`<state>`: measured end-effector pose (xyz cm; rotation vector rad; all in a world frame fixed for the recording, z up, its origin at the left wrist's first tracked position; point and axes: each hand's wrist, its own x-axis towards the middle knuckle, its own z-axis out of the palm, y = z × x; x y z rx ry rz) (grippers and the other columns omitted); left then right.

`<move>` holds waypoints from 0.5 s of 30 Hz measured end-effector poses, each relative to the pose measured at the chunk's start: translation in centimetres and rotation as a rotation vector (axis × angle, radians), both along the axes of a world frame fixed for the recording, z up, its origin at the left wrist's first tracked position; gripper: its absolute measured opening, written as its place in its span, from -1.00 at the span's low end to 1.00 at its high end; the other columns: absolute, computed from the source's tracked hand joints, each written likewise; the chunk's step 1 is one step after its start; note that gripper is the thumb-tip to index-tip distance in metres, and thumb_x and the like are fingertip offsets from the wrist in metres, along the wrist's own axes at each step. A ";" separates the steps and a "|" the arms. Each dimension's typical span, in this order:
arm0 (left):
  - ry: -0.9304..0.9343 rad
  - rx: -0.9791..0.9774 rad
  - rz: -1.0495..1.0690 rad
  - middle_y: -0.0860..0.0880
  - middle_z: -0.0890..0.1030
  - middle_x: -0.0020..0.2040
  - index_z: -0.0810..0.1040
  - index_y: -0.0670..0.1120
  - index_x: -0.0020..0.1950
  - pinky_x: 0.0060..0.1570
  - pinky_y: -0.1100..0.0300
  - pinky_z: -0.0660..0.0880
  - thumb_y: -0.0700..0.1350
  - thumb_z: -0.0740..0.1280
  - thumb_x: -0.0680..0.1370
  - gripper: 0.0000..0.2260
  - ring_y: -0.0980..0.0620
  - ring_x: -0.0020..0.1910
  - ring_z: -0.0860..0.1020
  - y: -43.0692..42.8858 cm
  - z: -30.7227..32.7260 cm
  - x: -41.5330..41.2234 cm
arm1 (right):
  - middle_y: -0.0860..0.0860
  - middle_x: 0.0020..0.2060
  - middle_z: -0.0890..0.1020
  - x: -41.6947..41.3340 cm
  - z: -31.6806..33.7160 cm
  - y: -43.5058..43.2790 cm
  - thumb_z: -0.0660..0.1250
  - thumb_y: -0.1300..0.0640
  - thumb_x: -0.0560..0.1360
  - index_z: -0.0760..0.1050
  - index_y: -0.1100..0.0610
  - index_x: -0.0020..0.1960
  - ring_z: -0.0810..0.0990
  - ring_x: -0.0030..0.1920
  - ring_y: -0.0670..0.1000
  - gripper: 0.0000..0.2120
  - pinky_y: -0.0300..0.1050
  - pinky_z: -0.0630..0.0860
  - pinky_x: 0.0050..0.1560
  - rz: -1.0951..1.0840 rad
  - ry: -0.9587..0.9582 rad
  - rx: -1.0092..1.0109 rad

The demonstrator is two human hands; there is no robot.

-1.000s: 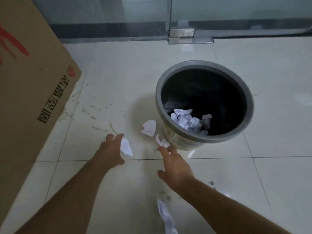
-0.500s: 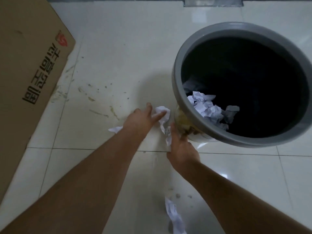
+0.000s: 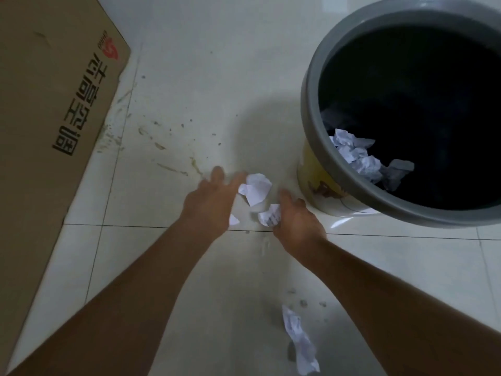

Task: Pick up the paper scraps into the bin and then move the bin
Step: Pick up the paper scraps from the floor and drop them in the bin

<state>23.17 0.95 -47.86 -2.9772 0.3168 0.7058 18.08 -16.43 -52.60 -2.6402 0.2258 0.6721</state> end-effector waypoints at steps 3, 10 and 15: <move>0.123 0.079 0.219 -0.17 0.21 0.38 0.04 0.12 0.54 -0.05 -0.04 0.54 -0.16 0.62 0.27 0.03 -0.25 0.12 0.57 2.3 -0.1 -1.4 | 0.16 0.21 0.41 1.2 0.2 0.7 0.31 0.10 0.49 -0.18 -0.09 0.55 0.46 -0.11 0.04 -0.16 0.00 0.55 -0.08 0.052 0.007 -0.050; 0.116 -0.186 0.169 -0.22 0.30 0.28 0.15 0.02 0.55 -0.10 0.02 0.53 -0.25 0.43 0.43 -0.23 -0.26 0.01 0.60 0.5 -3.2 -2.2 | 0.19 0.22 0.35 3.8 0.8 2.3 0.29 0.17 0.47 0.02 -0.04 0.54 0.51 -0.05 0.21 -0.27 0.06 0.55 -0.07 0.184 0.019 0.016; 0.242 -0.518 0.280 -0.18 0.47 0.23 0.33 -0.13 0.40 0.03 0.06 0.52 -0.13 0.51 0.39 -0.36 -0.18 0.12 0.57 -2.0 -4.3 -2.9 | 0.21 0.17 0.51 1.9 0.9 2.6 0.47 0.22 0.35 0.35 0.17 0.32 0.58 0.06 0.20 -0.42 -0.15 0.44 -0.06 0.140 0.092 0.243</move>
